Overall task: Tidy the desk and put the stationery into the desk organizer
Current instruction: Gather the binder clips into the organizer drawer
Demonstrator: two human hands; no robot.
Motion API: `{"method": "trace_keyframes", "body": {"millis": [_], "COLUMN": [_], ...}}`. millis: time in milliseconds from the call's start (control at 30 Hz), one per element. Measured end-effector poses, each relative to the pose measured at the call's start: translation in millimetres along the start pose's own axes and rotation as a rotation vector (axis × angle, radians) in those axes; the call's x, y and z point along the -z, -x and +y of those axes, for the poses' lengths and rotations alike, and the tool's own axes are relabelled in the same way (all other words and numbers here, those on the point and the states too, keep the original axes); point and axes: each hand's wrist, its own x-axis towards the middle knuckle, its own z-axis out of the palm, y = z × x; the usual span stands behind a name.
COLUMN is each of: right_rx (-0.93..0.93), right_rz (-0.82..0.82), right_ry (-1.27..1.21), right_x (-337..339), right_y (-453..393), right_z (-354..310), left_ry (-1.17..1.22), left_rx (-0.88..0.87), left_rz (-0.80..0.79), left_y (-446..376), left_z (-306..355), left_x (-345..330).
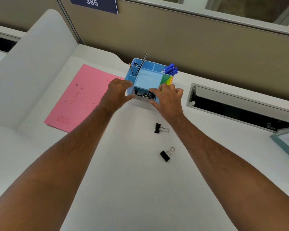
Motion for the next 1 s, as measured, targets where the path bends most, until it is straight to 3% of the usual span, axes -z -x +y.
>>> {"method": "trace_keyframes", "body": {"millis": [1000], "right_rx": [0.043], "right_rz": [0.068], "right_ry": [-0.025], "right_x": [-7], "right_y": [-21], "right_z": [4], "left_ry": [-0.36], "left_rx": [-0.075], "left_rz": [0.105], "left_y": [-29], "left_z": [12], "left_x": [8]}}
